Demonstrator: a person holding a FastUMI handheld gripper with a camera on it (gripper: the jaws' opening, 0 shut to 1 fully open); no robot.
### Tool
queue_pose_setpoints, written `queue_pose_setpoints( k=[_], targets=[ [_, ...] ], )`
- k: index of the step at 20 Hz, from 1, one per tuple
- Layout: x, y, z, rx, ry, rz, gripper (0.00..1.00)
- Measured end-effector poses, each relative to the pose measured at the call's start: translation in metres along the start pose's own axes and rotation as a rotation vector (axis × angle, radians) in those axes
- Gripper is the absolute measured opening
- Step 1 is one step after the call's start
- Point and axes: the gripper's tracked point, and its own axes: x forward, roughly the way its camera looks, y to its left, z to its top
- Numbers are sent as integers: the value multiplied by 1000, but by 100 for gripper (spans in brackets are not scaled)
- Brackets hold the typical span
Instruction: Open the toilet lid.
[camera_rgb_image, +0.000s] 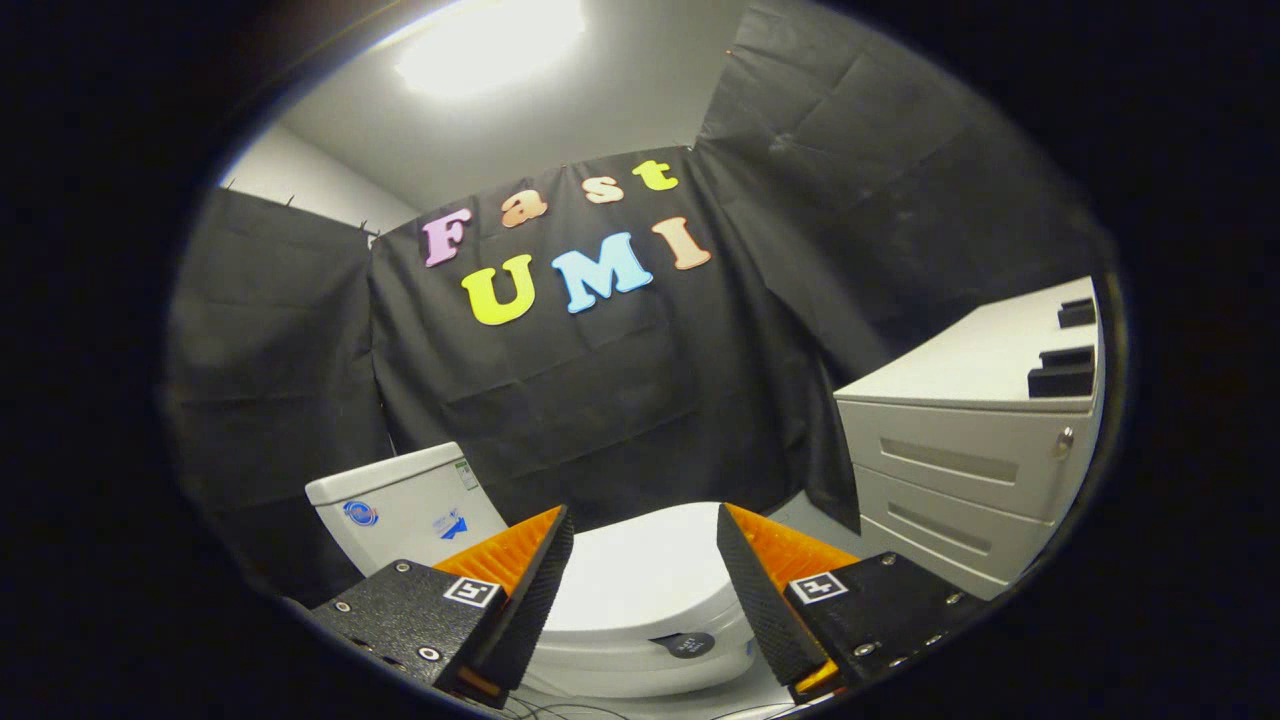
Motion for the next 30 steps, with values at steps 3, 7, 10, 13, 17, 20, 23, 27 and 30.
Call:
queue_pose_setpoints(
  k=[3, 7, 10, 13, 17, 20, 23, 27, 30],
  targets=[
    [15, -6, -26, 145, 41, -17, 89],
    [23, -23, -63, 315, 94, -82, 89],
    [24, -36, -91, 414, 135, -135, 89],
    [26, -46, -113, 483, 173, -179, 89],
    [27, -66, -137, 585, 210, -247, 89],
    [30, -79, -159, 650, 233, -296, 89],
    [35, -82, -180, 703, 263, -308, 88],
    [46, -70, -206, 759, 338, -280, 79],
    [49, -70, -214, 793, 348, -275, 68]
  ],
)
